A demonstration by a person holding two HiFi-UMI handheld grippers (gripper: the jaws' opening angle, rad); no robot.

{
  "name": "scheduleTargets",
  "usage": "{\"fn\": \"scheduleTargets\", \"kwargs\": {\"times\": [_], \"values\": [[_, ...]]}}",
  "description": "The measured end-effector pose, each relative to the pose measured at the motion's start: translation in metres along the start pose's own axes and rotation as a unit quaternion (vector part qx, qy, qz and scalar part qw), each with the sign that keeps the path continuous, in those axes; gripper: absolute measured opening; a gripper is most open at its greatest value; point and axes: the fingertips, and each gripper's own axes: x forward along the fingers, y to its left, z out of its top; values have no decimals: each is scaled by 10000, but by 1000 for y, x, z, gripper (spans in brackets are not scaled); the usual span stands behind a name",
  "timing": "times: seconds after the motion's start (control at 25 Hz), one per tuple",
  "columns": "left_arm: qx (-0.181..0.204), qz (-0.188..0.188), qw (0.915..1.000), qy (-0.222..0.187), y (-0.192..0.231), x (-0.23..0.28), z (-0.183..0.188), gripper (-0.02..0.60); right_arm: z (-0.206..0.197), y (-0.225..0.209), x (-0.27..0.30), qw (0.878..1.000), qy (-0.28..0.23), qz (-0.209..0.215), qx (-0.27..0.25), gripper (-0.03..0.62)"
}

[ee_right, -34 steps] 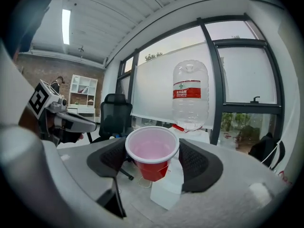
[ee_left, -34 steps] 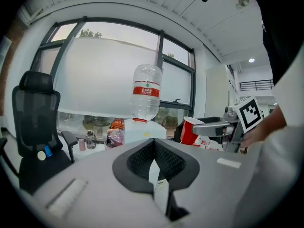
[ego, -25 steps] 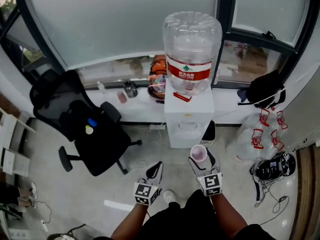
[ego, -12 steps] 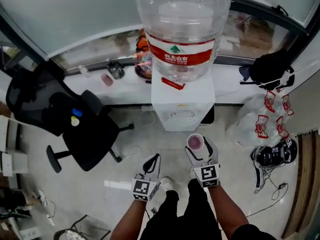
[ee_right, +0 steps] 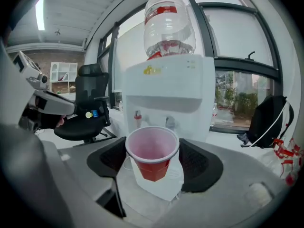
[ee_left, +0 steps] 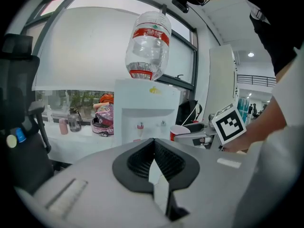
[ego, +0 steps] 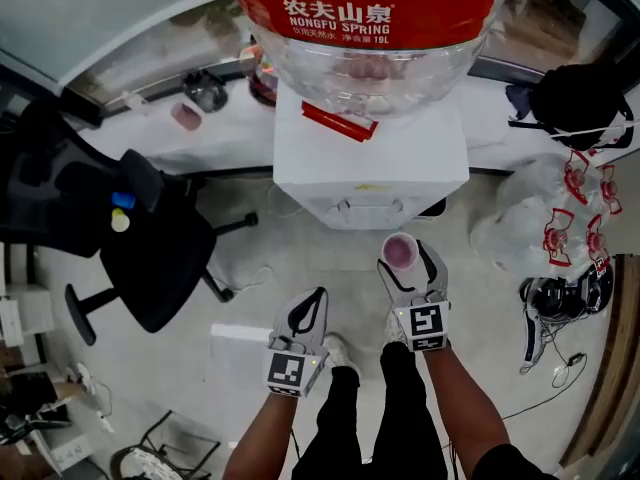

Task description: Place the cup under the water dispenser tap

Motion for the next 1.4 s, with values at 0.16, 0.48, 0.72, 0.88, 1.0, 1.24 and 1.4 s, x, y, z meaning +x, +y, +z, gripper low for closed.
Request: {"fn": "scheduleTargets", "kwargs": {"times": [0.16, 0.48, 0.72, 0.88, 1.0, 1.24, 1.4], "values": [[-7, 35, 10000, 72, 9, 12, -24, 17, -33, -7, 31, 9999, 88, -50, -71, 345], [-226, 120, 9995, 195, 13, 22, -54, 17, -71, -23, 82, 9996, 183, -200, -28, 345], [-291, 99, 9992, 274, 9, 27, -71, 17, -91, -34, 109, 9991, 221, -353, 44, 347], [-305, 89, 9991, 270, 10, 27, -69, 17, -96, -33, 123, 9991, 167, -382, 97, 347], [-243, 67, 9993, 261, 10, 24, -68, 17, -102, -33, 128, 9988, 182, -440, 127, 348], [-280, 64, 9991, 304, 11, 18, -74, 17, -110, -38, 130, 9980, 134, -591, 183, 348], [-239, 11, 9991, 338, 7, 15, -77, 17, -109, -40, 131, 9974, 56, -699, 186, 349]]}}
